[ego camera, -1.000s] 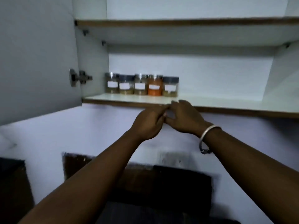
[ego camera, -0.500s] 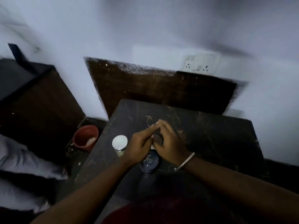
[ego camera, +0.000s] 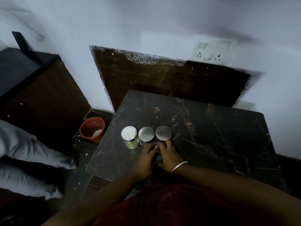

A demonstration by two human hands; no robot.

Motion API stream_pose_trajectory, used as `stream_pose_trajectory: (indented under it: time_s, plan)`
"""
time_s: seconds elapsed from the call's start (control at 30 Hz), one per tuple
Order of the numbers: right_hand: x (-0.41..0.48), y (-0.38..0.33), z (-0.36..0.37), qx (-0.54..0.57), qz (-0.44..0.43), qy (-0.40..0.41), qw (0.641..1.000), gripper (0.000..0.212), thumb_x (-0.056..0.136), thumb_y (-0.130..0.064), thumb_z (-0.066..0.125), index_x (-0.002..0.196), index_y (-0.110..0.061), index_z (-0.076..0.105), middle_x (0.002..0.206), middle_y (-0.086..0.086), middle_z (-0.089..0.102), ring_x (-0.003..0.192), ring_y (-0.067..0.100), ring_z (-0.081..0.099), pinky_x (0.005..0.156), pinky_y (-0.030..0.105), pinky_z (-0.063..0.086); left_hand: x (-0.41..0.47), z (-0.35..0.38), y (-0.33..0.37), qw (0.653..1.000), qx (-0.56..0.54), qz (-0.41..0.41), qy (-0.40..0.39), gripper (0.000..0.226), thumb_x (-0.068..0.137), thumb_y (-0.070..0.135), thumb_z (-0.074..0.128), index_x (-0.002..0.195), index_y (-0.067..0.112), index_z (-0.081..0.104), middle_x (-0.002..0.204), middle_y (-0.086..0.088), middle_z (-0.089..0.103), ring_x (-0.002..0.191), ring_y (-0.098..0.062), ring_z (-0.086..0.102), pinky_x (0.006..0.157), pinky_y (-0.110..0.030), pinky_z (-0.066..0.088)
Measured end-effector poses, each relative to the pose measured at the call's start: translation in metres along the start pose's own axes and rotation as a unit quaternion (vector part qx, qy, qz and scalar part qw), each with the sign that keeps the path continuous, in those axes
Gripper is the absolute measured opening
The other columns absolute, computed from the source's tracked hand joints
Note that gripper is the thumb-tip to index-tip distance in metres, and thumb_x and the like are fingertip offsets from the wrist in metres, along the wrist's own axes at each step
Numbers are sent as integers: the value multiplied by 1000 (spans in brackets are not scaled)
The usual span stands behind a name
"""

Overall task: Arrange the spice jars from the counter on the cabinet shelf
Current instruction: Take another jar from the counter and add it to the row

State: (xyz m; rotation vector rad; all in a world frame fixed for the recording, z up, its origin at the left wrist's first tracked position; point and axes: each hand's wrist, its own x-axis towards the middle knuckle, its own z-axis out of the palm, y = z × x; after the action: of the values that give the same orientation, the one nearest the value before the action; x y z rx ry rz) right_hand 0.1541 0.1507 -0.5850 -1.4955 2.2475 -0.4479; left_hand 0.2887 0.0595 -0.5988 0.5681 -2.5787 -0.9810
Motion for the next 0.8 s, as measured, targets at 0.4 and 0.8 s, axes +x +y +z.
stream_pose_trajectory:
  time_s: [0.4,0.8]
  plan:
    - [1,-26,-171,388,43,114,913,53,63,-53,76,109,-40,55,105,0,65,85,14,71,69,30,60,68,-119,80,944,-323,-48,46,43,99,29,62,141,38,58,137,13,64,126,-9,63,94,-33,60]
    - [-47,-64,-287,627,-105,269,723,28,91,-25,57,118,-22,64,116,9,68,104,26,70,83,43,57,119,-170,242,773,-633,21,30,47,95,22,57,141,28,55,127,-12,69,106,-28,70,84,-38,60]
